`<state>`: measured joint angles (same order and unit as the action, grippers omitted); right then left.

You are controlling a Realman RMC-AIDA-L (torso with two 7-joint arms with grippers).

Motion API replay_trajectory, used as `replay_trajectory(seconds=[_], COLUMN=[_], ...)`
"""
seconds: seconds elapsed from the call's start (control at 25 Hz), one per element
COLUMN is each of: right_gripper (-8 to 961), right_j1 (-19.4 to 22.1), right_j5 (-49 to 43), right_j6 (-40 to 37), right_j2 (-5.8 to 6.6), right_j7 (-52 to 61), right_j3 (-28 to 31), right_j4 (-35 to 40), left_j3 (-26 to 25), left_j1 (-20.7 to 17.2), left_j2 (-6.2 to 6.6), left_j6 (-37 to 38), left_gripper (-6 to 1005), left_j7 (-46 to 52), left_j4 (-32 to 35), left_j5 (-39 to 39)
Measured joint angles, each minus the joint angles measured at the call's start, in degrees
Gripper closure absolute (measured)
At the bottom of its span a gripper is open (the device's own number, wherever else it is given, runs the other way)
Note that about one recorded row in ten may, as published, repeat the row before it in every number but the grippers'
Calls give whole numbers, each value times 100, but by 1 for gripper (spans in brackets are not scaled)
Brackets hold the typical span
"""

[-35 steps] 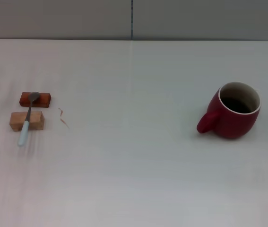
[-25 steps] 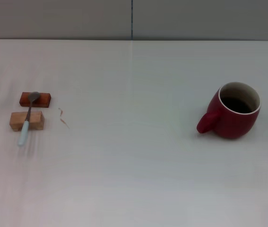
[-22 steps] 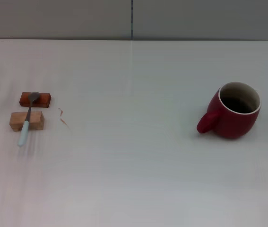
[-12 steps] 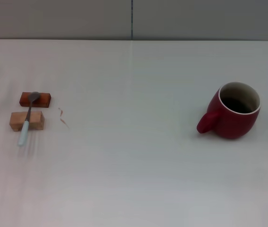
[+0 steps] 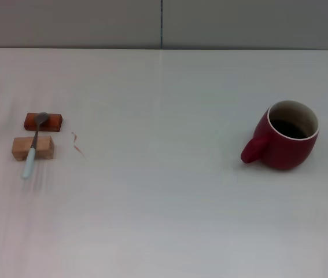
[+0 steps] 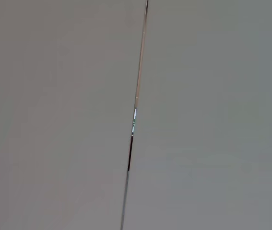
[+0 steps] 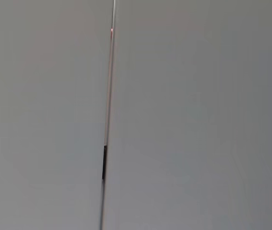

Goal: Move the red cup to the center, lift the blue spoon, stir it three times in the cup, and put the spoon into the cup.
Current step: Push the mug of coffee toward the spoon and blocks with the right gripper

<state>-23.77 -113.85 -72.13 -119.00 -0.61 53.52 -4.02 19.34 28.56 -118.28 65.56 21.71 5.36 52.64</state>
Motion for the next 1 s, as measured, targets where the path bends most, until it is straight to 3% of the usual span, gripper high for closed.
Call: replay_trajectory(seconds=[0.08,0.36,0.6,0.84,1.0], right_gripper=[801,852,887,887,886], right_j1=[6,1,-86,-90,-89], right_j5=[0,0,31,11,5], right_j6=[0,12,147,117,102], right_j2=[0,5,-32,-36,-36], right_j7=[0,-369,-2652,-4234,-5299], right_j3=[0,0,35,-77,-613], right_j4=[-1,39,-69,-218,-229], left_j3=[0,0,2,-6,-14], left_j1=[0,6,14,18,18], left_j2=[-1,-2,-11,-11,-11], left_j6=[0,0,10,38,58], left_gripper=[156,156,156,156,156], left_j7=[0,-1,-1,-1,-1], left_j4=[0,0,0,0,0], left_j5=[0,0,1,1,1])
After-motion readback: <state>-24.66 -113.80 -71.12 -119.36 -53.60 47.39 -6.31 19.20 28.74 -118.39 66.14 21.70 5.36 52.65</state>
